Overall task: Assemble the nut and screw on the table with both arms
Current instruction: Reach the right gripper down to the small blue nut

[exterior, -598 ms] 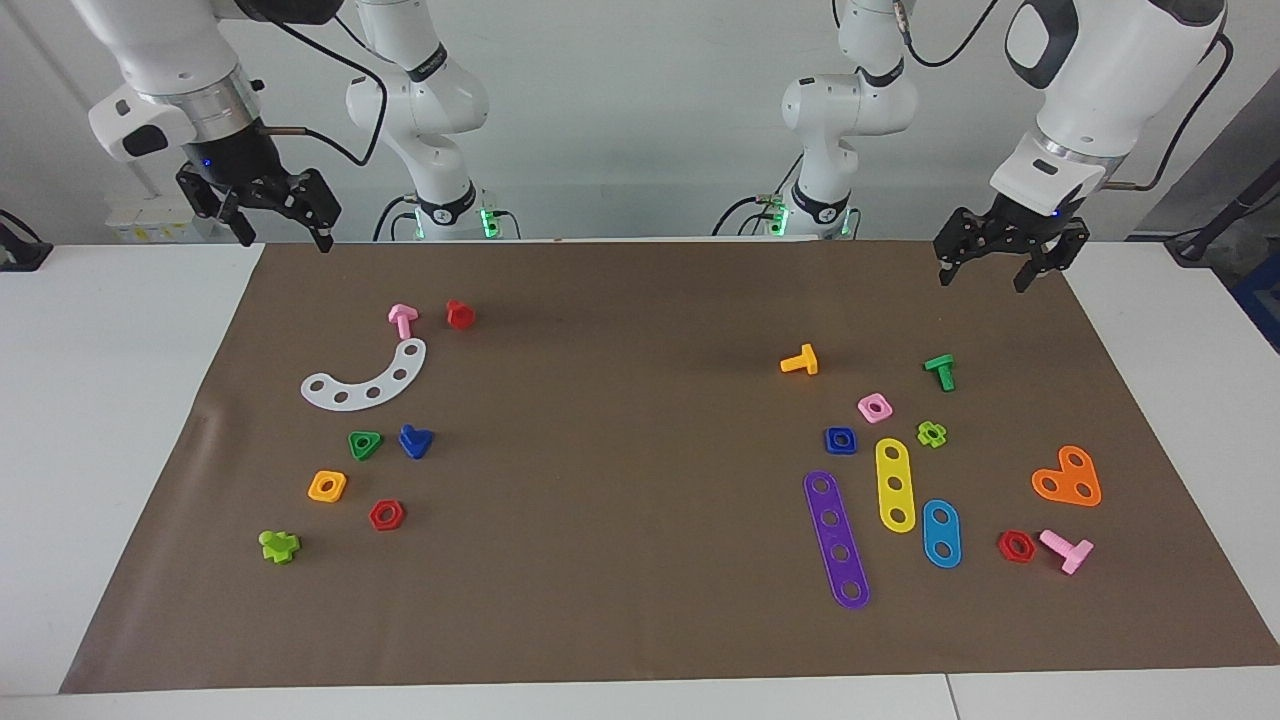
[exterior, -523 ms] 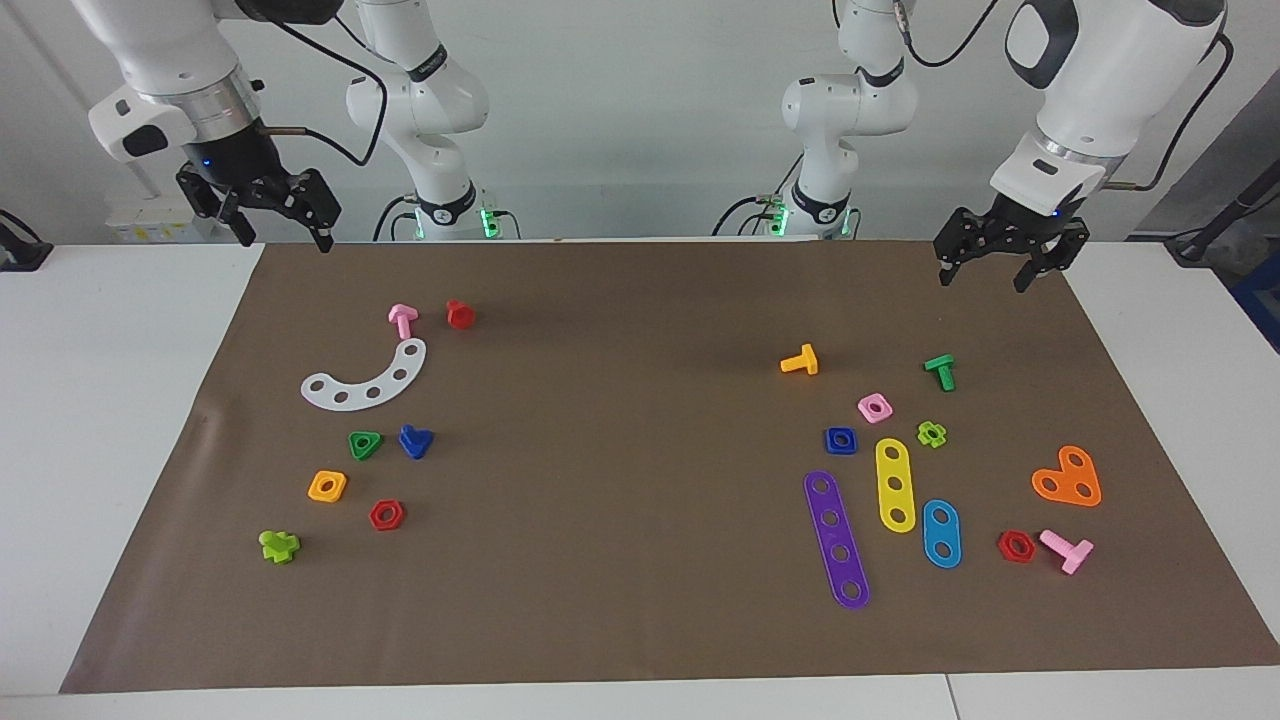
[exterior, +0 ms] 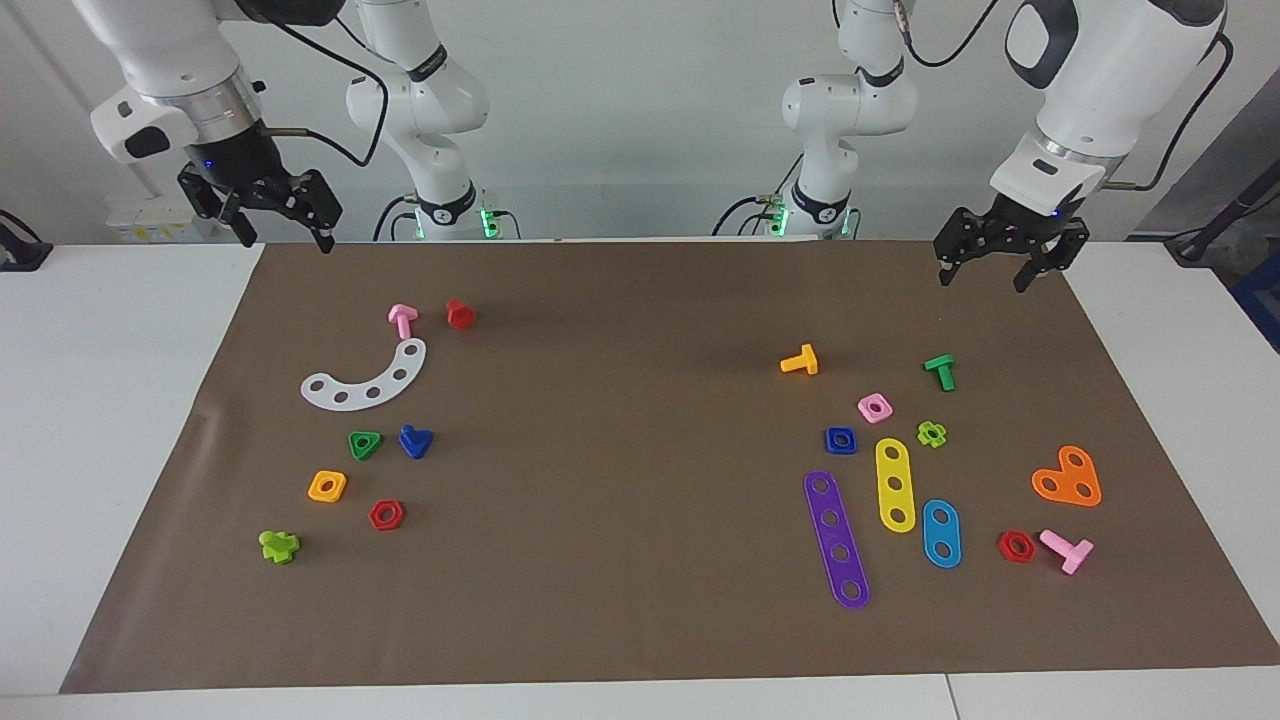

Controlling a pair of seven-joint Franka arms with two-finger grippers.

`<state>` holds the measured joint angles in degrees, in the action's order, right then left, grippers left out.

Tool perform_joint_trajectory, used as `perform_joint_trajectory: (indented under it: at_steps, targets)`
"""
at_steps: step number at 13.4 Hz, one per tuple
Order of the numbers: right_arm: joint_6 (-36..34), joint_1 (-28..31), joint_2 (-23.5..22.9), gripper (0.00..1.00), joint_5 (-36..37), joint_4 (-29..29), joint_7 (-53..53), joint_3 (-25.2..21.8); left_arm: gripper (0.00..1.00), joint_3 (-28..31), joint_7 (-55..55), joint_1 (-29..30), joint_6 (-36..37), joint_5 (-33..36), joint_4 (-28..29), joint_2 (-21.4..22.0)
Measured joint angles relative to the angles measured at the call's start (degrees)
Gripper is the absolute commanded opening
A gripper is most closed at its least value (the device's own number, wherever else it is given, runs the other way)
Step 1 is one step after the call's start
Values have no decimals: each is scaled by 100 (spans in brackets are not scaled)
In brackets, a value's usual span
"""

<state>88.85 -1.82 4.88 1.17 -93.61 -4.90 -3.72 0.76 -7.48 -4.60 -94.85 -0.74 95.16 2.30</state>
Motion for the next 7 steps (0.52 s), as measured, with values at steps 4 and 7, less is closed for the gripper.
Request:
perform_joint_trajectory:
  at_steps: [4,7]
  targets:
    - [1742,-117,-71,100,-2,-1149,50,21,100,0,0,0,0,0,0,0]
    - [2667,-238,-595,100,-25,-1645,50,28,100,0,0,0,0,0,0,0]
